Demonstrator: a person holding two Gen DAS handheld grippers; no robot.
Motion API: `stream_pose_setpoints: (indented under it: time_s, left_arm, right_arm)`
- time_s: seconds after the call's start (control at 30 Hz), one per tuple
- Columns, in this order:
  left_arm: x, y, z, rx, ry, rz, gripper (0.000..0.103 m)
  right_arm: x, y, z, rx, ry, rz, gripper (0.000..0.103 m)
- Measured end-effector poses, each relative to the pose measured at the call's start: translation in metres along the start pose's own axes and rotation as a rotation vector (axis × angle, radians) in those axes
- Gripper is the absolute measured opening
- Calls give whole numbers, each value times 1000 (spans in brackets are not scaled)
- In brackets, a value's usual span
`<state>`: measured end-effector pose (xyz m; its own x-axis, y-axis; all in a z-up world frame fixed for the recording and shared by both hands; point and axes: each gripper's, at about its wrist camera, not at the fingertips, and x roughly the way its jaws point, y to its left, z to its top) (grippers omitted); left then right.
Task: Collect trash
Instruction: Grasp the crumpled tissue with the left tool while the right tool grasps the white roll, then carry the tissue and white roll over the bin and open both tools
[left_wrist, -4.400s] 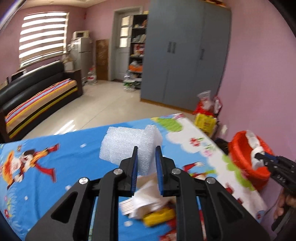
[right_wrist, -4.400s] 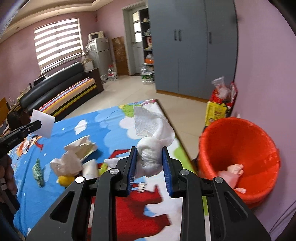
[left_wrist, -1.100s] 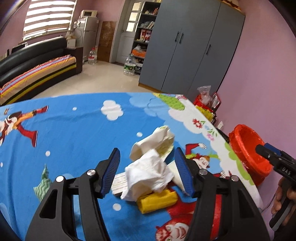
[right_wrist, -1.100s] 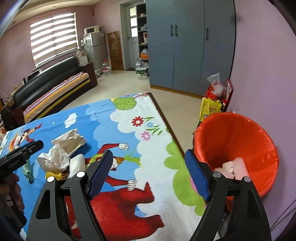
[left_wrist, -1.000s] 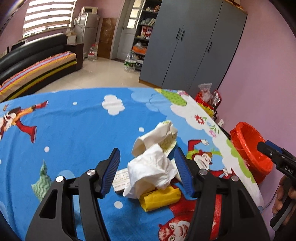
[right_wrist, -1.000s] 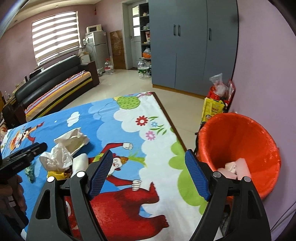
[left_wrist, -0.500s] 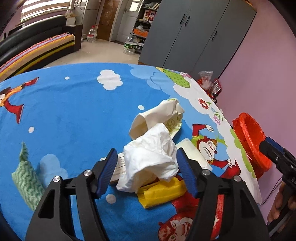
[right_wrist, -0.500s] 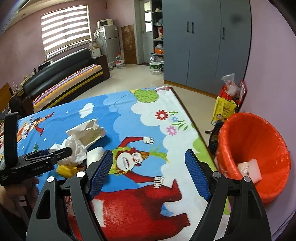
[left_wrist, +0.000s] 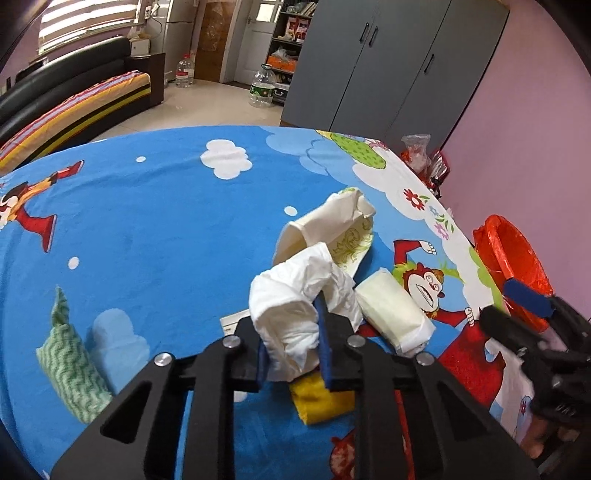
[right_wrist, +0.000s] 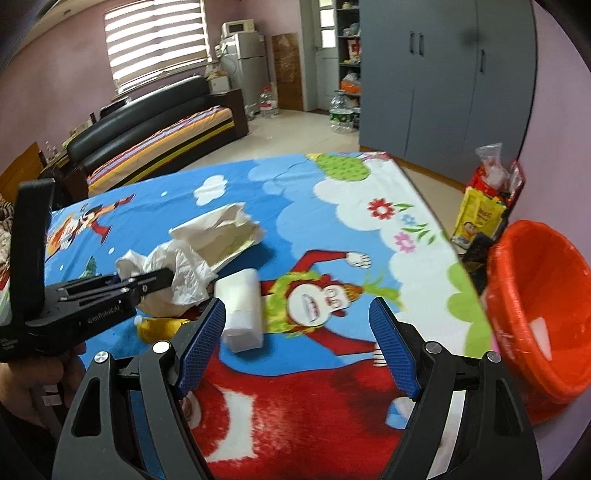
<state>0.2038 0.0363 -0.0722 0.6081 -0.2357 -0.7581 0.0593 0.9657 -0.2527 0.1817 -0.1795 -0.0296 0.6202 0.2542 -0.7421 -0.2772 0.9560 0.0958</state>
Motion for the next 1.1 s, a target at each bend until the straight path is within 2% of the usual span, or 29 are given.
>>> stream_pose_setpoints:
  time_s: [0.23,0.53,0.87,1.1]
  left_arm:
    - [-21,12,4,-26,-48,14,20]
    - [-43,24,7,-52,-101,33,20]
    - [-54,37,5,-83,-125,46,20]
    - [-58,38,6,-85,-138,54,20]
  right_arm:
    - [22,16,-2,-27,47,17,76]
    - [46,36,-2,-71,102,21,62]
    - [60,46,-4,-97,152,29,38]
    - [50,44,-2,-87,124,48,34]
